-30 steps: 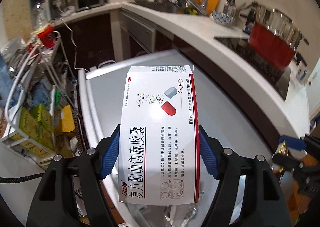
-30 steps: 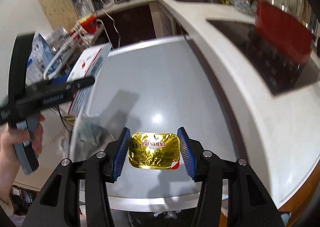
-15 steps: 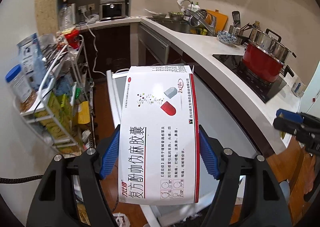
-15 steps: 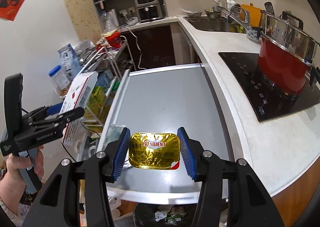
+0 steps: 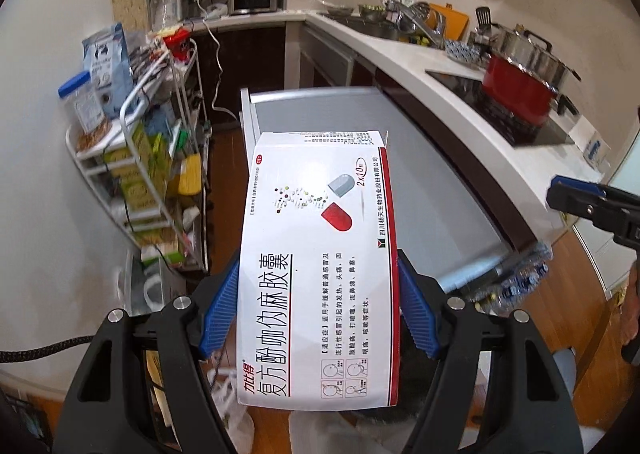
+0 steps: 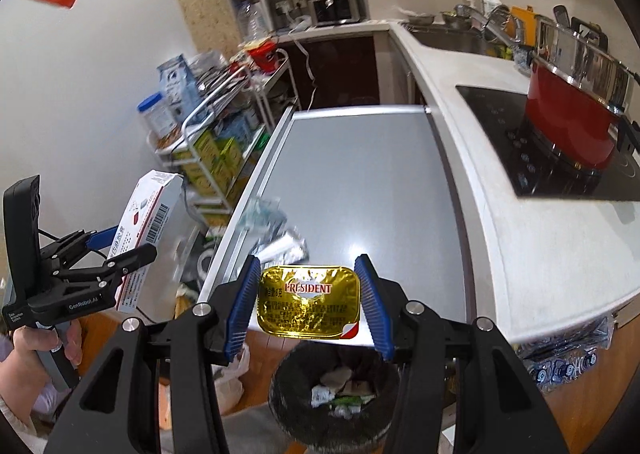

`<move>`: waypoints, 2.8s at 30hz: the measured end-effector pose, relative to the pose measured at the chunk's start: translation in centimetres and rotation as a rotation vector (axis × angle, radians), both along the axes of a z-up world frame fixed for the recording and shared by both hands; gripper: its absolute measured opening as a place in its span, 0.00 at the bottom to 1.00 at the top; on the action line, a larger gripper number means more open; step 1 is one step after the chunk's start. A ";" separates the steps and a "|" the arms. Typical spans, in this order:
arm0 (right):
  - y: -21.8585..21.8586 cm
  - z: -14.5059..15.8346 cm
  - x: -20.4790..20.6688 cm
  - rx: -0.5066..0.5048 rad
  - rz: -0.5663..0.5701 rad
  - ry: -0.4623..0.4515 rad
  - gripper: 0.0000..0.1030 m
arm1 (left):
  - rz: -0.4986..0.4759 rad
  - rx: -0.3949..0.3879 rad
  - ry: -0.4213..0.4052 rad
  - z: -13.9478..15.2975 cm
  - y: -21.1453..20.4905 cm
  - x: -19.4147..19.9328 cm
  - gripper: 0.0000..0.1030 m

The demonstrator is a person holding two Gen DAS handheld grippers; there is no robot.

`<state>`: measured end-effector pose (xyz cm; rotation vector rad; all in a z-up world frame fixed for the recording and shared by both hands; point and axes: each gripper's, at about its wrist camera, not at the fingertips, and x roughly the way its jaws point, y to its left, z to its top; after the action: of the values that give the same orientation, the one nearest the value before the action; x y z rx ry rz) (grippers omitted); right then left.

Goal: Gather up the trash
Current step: 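Lift the box and butter portion and carry them over the bin, then open both grippers to drop the box and butter portion into the bin, then move both grippers back over the last foil wrapper and plastic bag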

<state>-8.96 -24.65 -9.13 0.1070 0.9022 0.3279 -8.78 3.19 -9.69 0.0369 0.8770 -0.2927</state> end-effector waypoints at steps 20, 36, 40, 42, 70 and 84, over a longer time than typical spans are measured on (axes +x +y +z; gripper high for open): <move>-0.8 -15.3 -5.7 -0.069 0.008 0.347 0.47 | -0.211 0.109 0.291 -11.9 -6.4 -8.0 0.70; -1.8 -20.7 -3.0 -0.078 -0.055 0.437 0.47 | -0.177 0.112 0.374 -18.9 -9.6 -5.7 0.70; -2.1 -20.9 -2.6 -0.061 -0.069 0.448 0.69 | -0.180 0.098 0.402 -19.4 -9.8 -5.2 0.75; -2.1 -20.6 -2.6 -0.065 -0.069 0.443 0.70 | -0.171 0.116 0.393 -19.3 -9.9 -5.1 0.83; -2.6 -3.3 -1.8 -0.001 -0.103 0.034 0.95 | 0.041 0.005 0.075 -4.8 -3.1 -3.4 0.90; 2.5 0.3 2.8 0.034 -0.075 -0.069 0.96 | 0.142 0.033 -0.123 1.5 0.7 3.1 0.96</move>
<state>-6.14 -22.15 -8.82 0.1593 0.8220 0.2758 -5.64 3.87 -8.24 0.0230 0.7579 -0.1412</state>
